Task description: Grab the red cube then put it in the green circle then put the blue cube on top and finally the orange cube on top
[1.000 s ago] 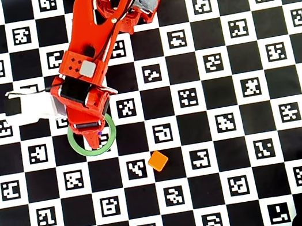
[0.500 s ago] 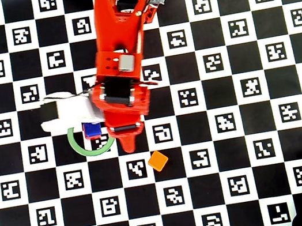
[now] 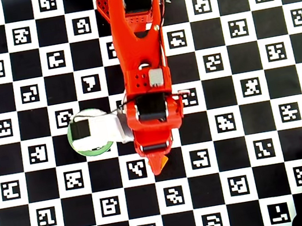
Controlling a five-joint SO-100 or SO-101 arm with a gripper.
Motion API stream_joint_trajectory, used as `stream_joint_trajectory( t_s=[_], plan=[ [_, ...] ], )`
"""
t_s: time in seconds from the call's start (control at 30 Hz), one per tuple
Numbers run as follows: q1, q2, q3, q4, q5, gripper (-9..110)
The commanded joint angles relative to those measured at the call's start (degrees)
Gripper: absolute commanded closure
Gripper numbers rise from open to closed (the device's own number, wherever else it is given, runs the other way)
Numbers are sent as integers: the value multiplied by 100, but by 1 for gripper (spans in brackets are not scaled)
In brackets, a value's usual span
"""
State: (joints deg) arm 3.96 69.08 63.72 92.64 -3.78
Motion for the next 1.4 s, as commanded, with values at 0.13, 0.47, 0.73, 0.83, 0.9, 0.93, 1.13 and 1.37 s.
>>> stream_joint_trajectory(
  t_s=[0.13,0.47,0.73,0.83,0.9,0.93,1.13,1.37],
  plan=[
    [-167,-396,-949,79,281,56],
    [-281,-861,-844,-334,545,56],
    [-308,-932,-264,-870,562,56],
    [-308,-932,-97,-976,571,56],
    [-299,-932,0,-1055,580,56],
    [-299,-932,62,-1099,589,56],
    [-316,-976,422,-1433,642,56],
    [-299,-1055,606,-1705,686,56]
  ],
)
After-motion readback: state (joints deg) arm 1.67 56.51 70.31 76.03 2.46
